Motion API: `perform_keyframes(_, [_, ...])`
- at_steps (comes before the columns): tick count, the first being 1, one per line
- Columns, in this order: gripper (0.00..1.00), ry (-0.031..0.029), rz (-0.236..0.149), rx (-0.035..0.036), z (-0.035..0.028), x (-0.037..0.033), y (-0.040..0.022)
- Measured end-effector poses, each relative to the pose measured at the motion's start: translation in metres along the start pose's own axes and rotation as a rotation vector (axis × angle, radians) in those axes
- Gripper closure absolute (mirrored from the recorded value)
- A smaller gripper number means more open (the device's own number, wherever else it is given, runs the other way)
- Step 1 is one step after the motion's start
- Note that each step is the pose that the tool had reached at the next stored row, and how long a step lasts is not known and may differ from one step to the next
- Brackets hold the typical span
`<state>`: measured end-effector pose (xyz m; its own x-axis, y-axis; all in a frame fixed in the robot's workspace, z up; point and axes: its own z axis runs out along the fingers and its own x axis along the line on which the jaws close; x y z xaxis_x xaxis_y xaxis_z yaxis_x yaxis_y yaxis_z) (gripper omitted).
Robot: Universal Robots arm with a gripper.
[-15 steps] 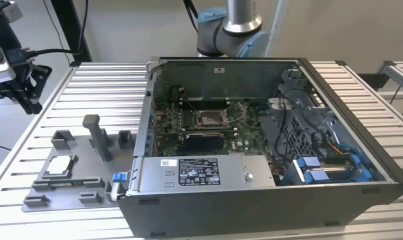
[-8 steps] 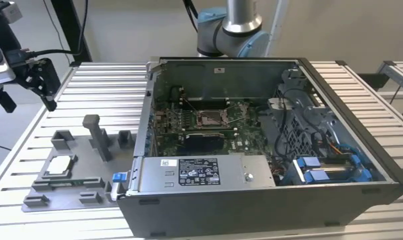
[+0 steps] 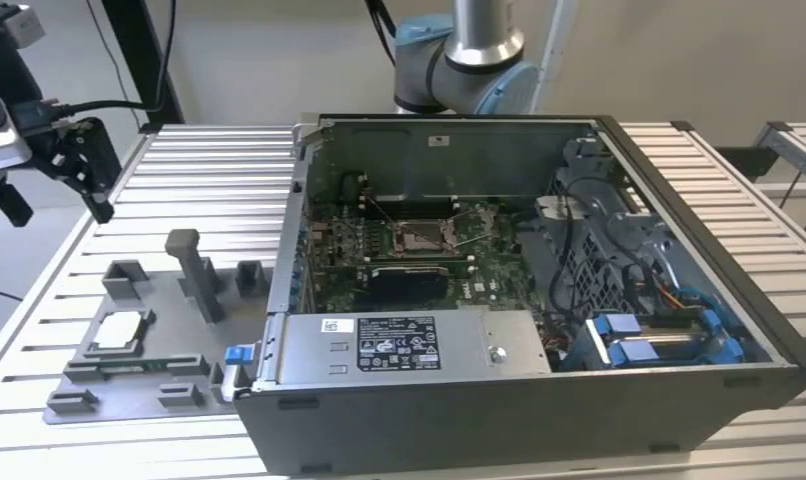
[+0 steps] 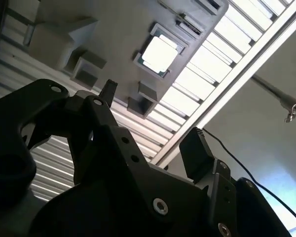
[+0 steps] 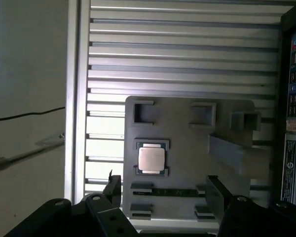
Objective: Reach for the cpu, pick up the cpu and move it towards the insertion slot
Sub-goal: 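Reach for the cpu, then pick up the cpu and move it towards the insertion slot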
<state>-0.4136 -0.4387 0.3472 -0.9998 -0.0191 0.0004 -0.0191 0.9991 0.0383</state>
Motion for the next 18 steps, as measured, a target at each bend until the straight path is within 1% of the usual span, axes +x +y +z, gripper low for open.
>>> perform_keyframes(10, [0.0,0.0,0.0,0.0,0.0135,0.0019,-0.001])
perform_keyframes(18, [0.0,0.0002,0.0,0.0001,0.0234,0.0021,-0.006])
